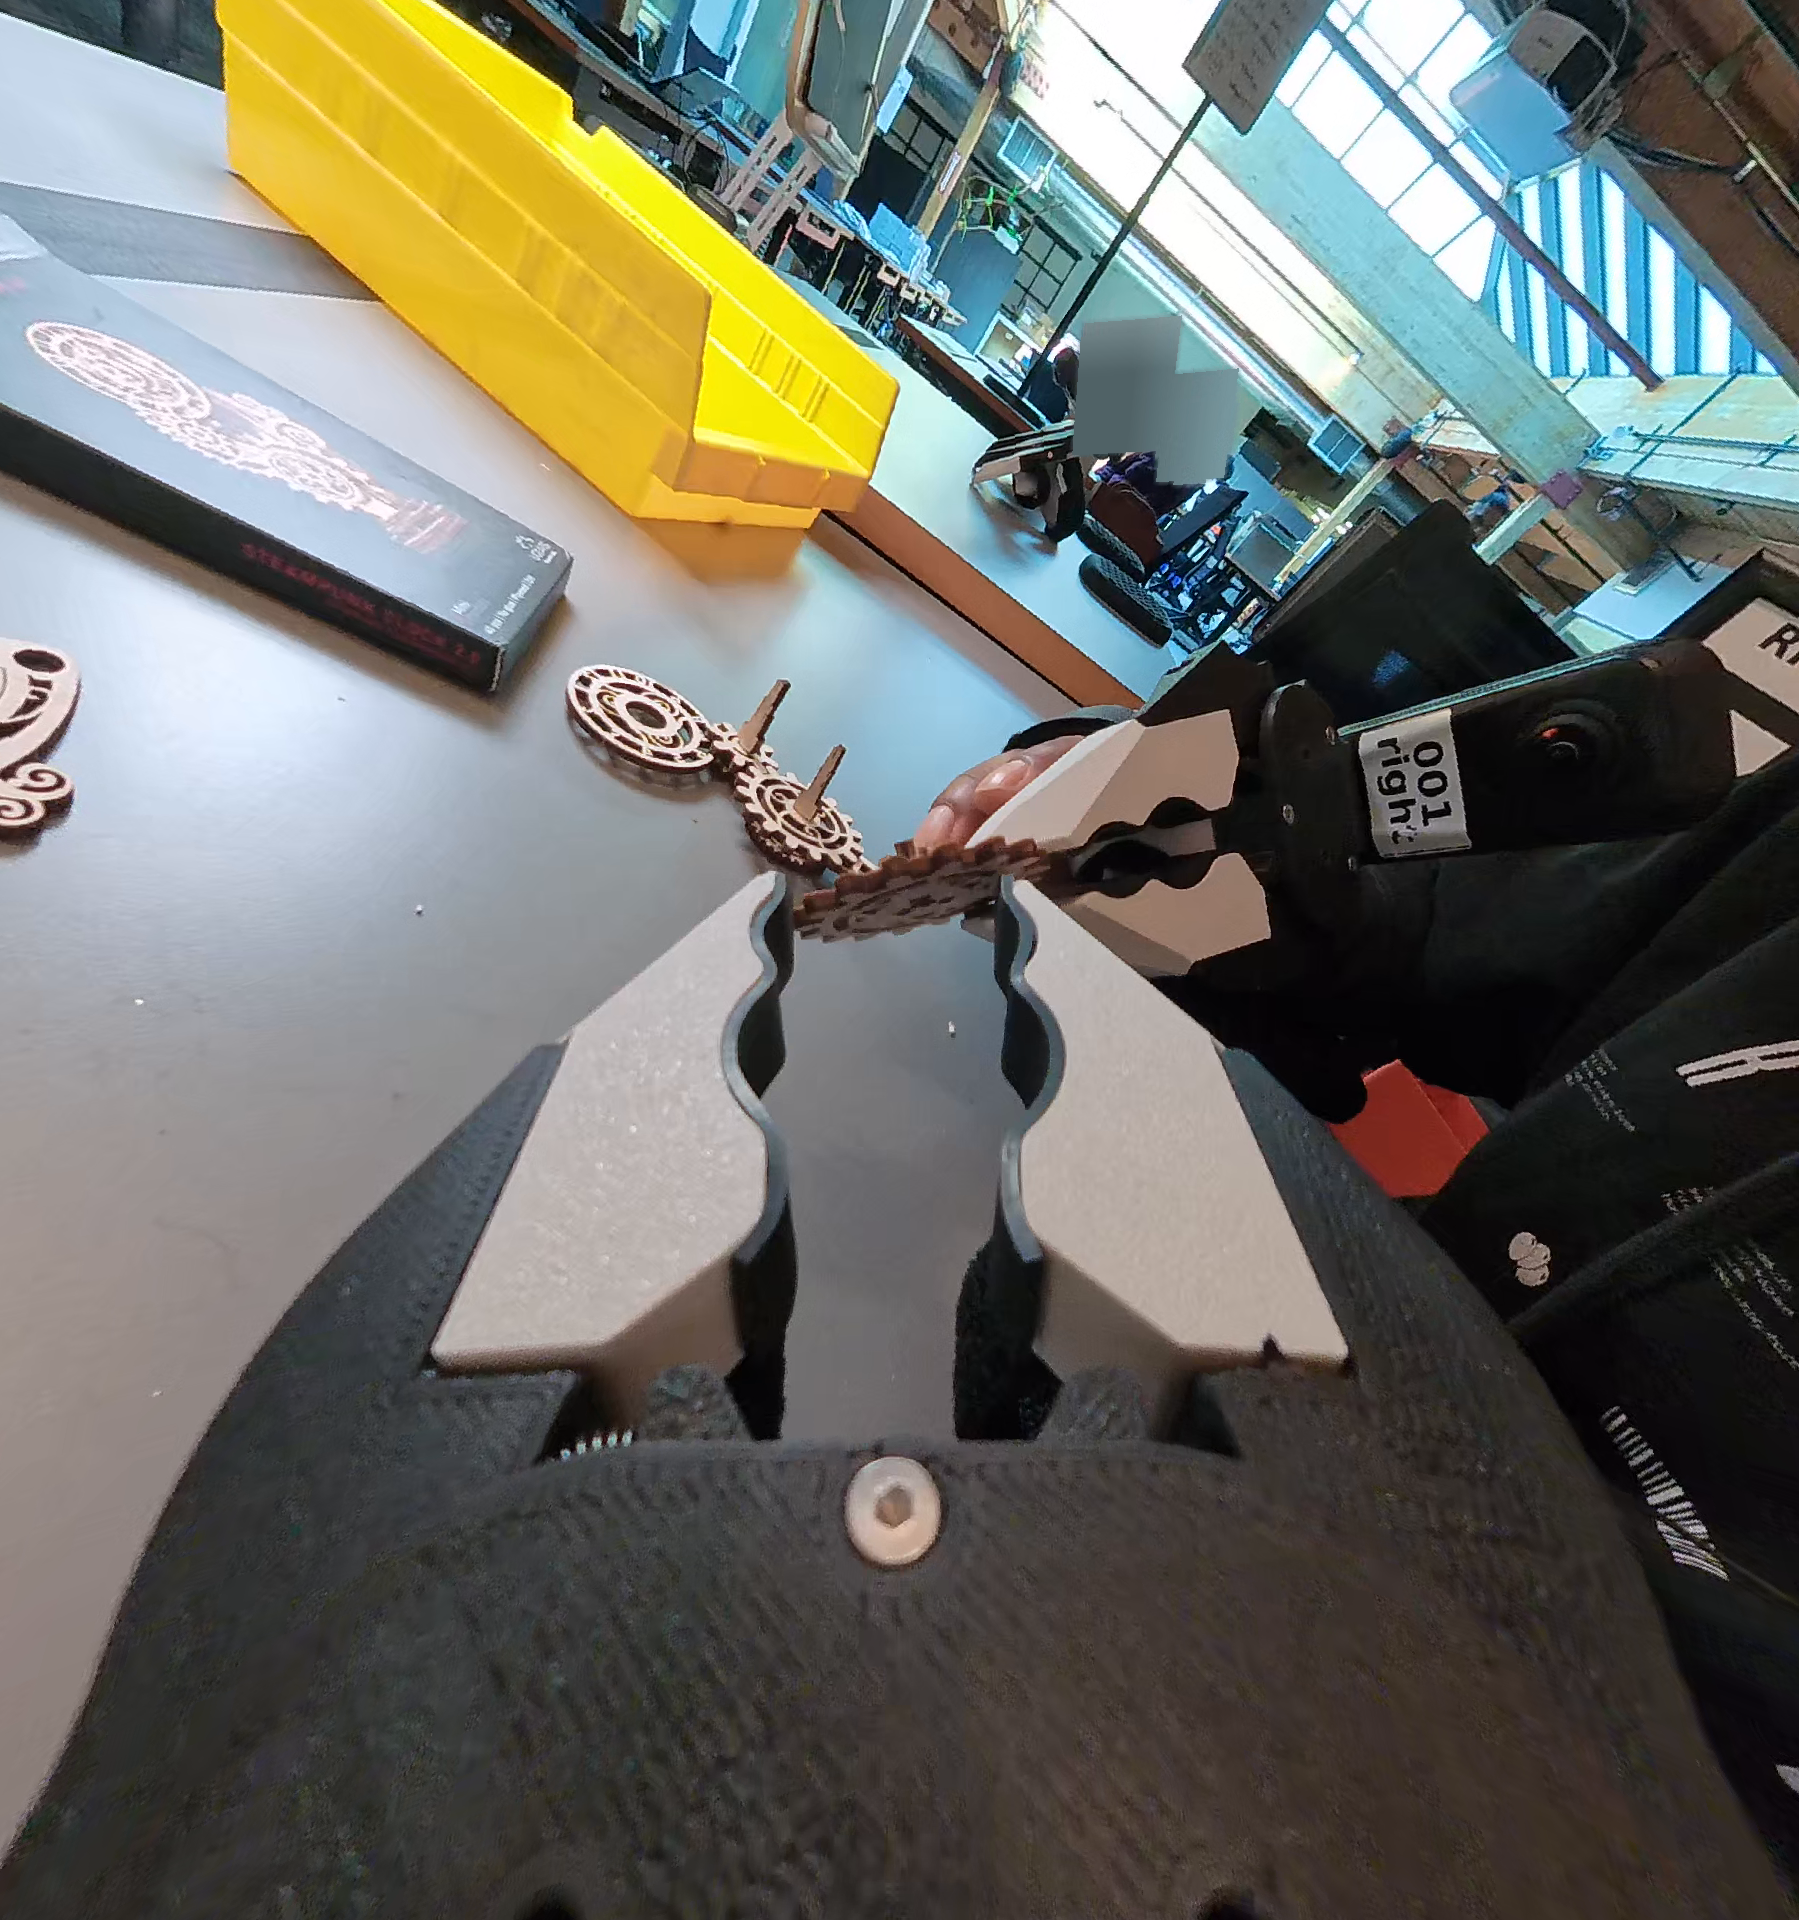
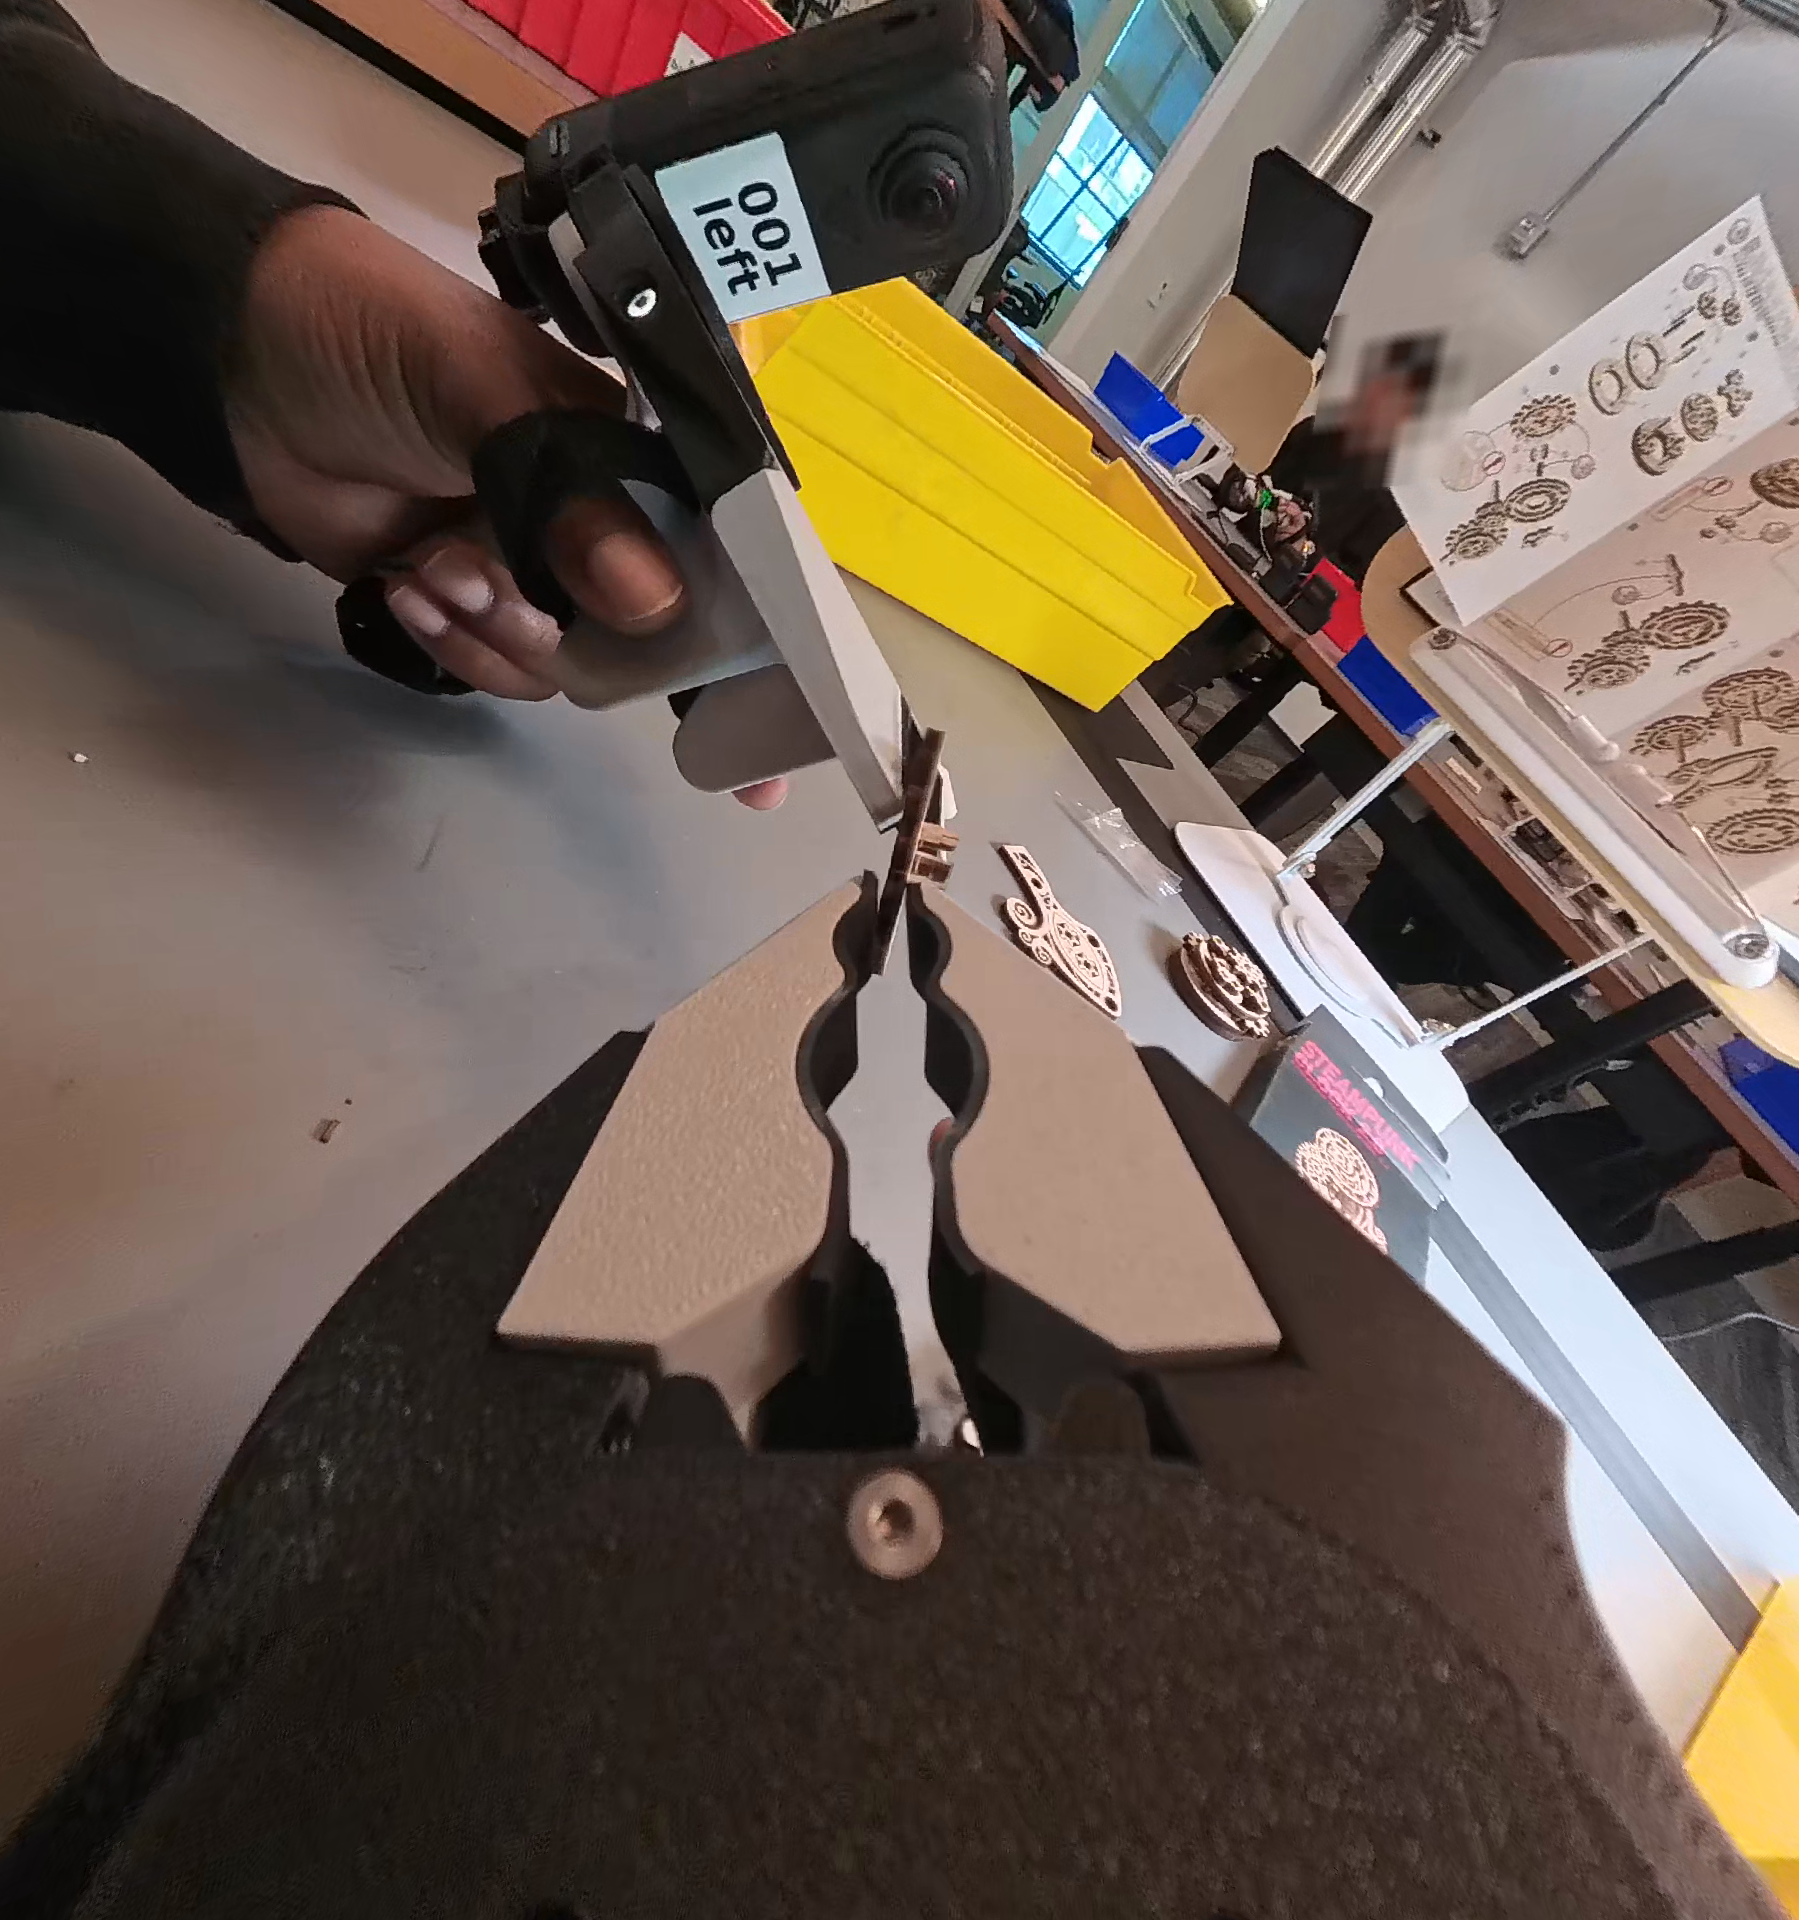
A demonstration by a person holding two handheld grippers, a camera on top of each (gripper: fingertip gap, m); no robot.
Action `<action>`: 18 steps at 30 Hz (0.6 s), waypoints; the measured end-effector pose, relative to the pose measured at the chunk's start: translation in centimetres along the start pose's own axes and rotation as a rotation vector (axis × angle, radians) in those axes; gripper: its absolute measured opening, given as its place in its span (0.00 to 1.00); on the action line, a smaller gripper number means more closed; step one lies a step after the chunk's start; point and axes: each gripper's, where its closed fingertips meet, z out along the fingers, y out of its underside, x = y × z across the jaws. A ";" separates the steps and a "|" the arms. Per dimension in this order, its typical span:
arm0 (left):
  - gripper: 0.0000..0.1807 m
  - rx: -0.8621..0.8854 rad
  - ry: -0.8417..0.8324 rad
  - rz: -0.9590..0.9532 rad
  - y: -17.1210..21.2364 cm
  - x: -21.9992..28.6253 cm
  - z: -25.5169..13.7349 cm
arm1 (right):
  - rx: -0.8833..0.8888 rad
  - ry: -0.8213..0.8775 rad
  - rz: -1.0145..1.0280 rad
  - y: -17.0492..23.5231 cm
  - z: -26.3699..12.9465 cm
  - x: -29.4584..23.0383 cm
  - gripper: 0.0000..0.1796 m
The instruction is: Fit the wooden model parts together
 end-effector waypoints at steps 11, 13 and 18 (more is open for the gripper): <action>0.15 0.003 0.028 -0.020 0.1 -0.1 -0.4 | -0.016 -0.015 0.025 0.5 0.2 -0.2 0.01; 0.17 0.003 0.029 -0.018 0.1 -0.1 -0.4 | -0.012 -0.008 0.036 0.4 0.1 0.1 0.00; 0.31 0.039 -0.038 0.037 -0.5 -0.6 -0.7 | 0.013 -0.015 0.203 0.3 -0.1 1.0 0.00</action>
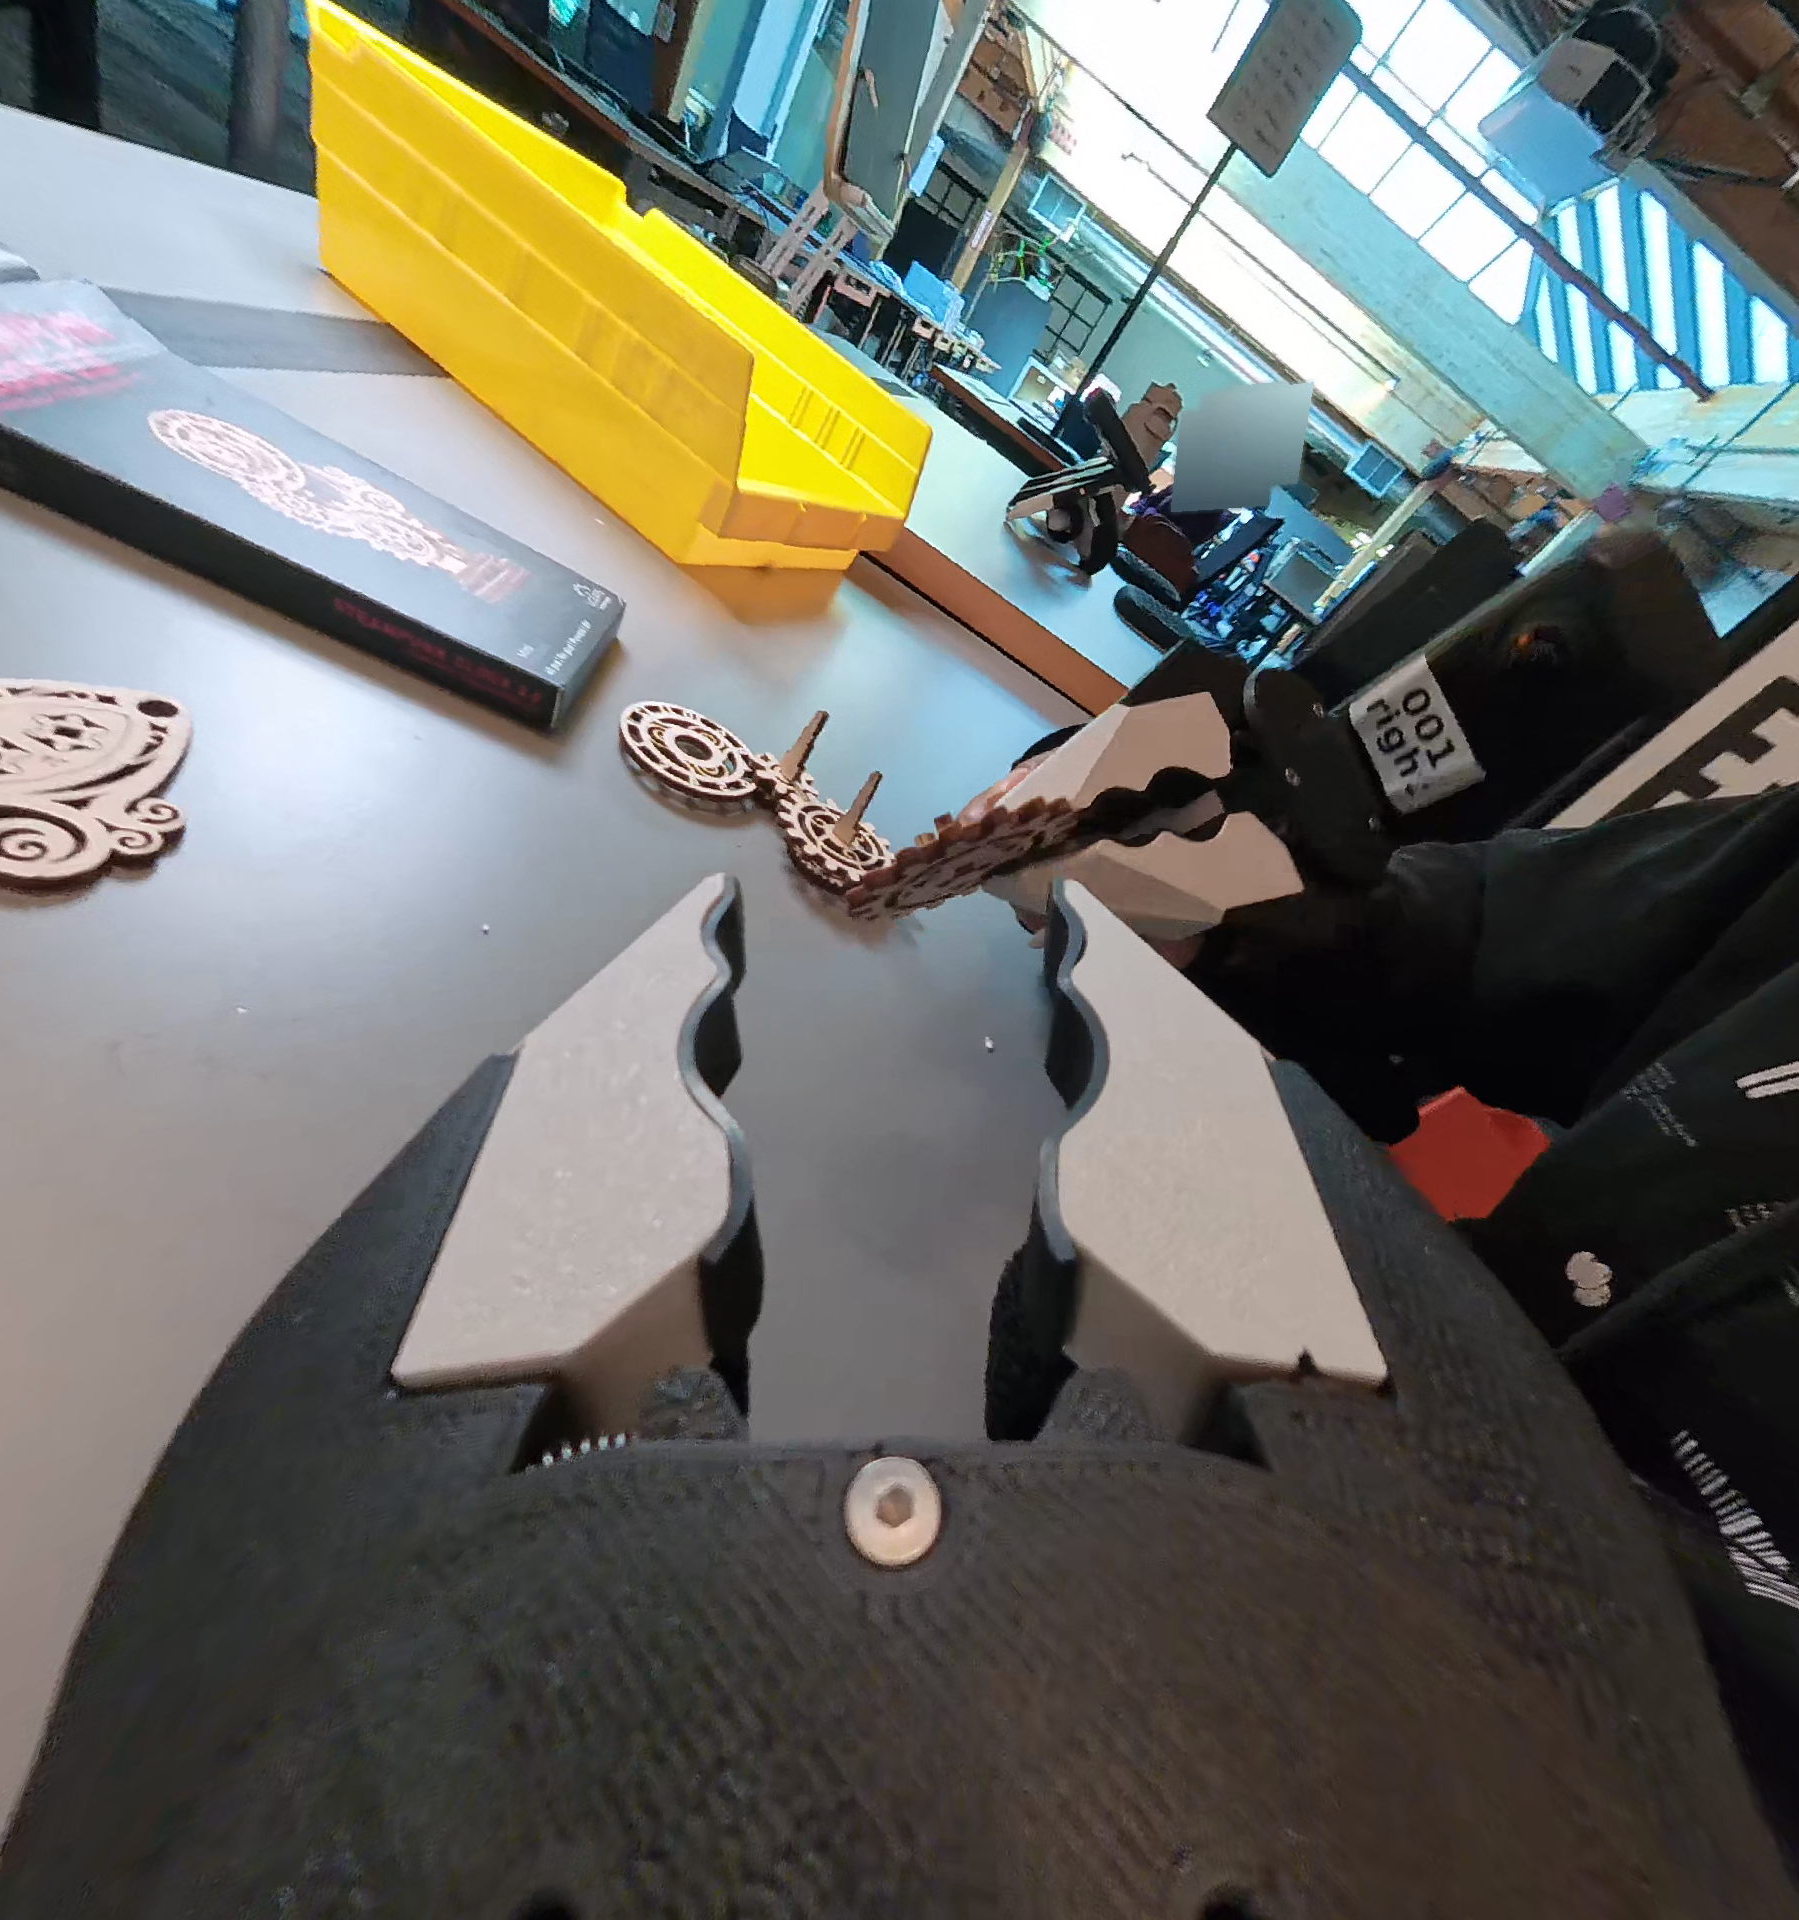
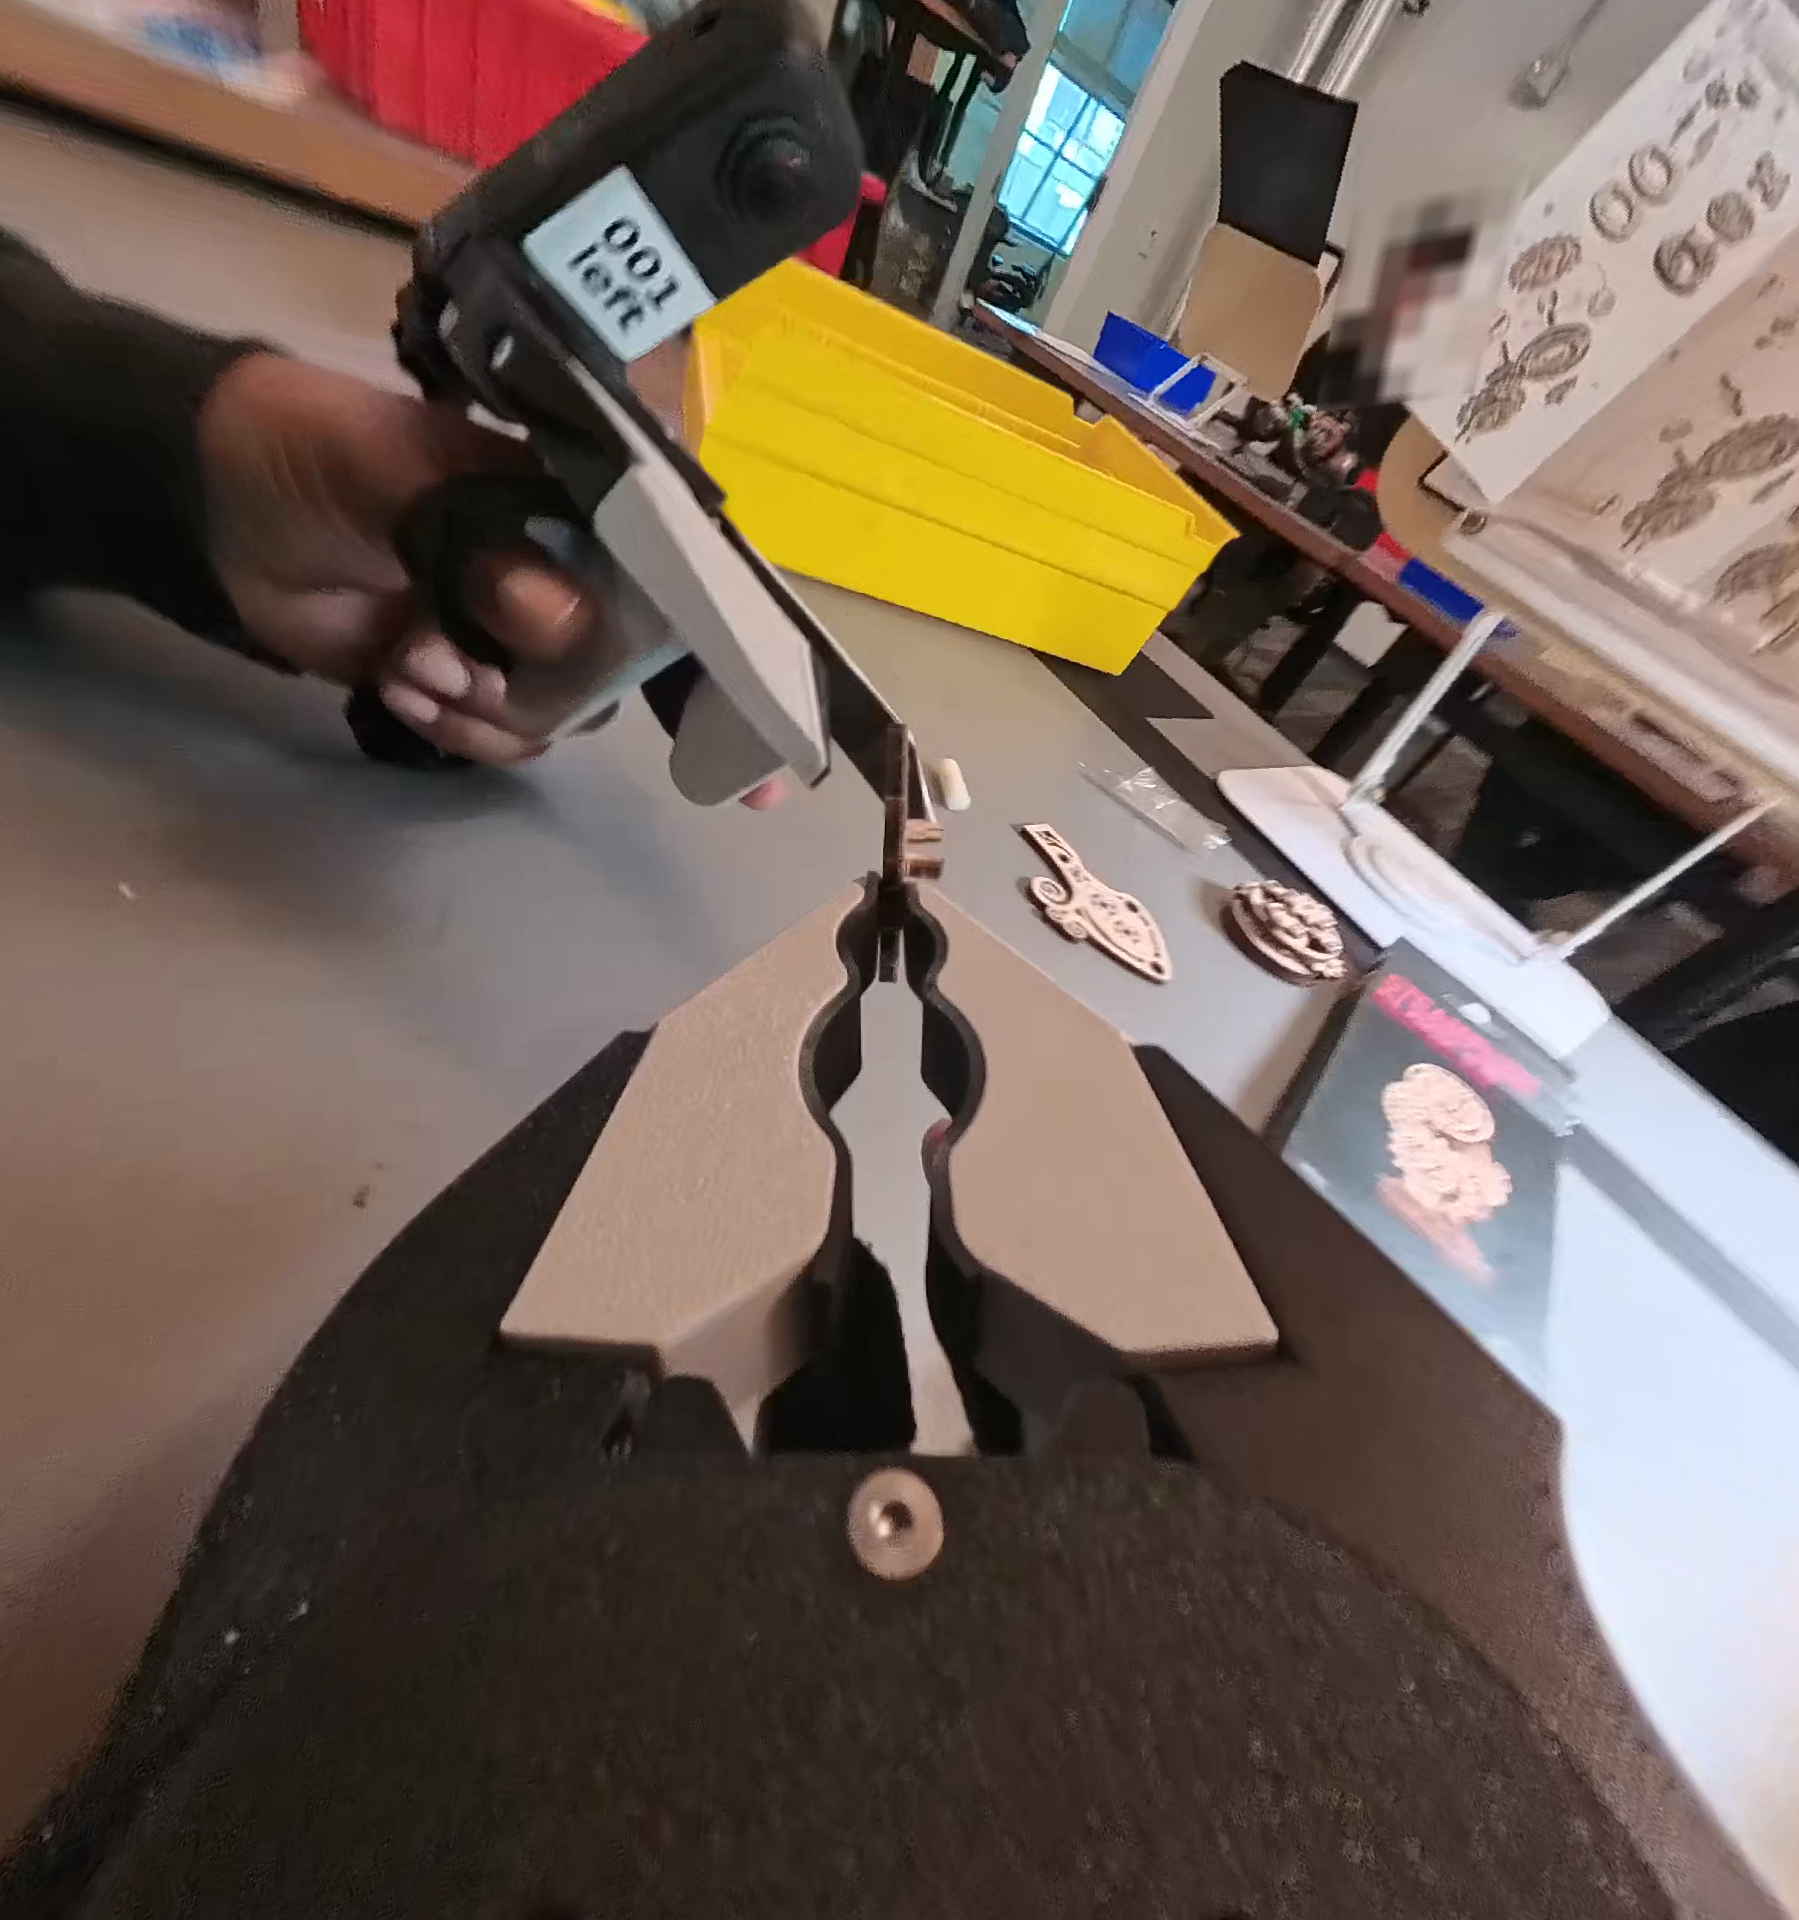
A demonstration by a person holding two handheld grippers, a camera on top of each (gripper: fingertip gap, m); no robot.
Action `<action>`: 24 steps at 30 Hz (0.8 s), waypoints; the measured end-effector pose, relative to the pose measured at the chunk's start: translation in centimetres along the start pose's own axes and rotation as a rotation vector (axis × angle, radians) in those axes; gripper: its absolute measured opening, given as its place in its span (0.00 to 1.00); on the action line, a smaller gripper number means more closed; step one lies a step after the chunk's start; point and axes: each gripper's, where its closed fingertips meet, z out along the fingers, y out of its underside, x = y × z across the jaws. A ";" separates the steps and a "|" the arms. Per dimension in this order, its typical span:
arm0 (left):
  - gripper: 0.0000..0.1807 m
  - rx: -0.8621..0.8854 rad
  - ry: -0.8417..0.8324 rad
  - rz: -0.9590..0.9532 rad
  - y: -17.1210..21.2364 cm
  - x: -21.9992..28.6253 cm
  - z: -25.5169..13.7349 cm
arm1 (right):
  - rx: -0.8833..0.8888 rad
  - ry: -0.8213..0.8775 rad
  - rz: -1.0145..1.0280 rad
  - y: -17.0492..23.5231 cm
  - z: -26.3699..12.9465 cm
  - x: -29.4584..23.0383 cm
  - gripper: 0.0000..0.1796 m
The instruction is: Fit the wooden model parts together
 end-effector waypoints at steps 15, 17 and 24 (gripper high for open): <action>0.03 -0.018 0.119 0.037 0.1 2.0 -0.2 | 0.145 -0.193 0.336 -2.0 -1.0 -0.4 0.01; 0.03 -0.019 0.132 0.037 0.1 2.1 -0.2 | 0.150 -0.206 0.348 -2.0 -1.0 -0.5 0.01; 0.02 0.000 0.197 0.018 -0.2 2.8 -0.5 | 0.149 -0.207 0.372 -2.1 -1.1 -0.2 0.05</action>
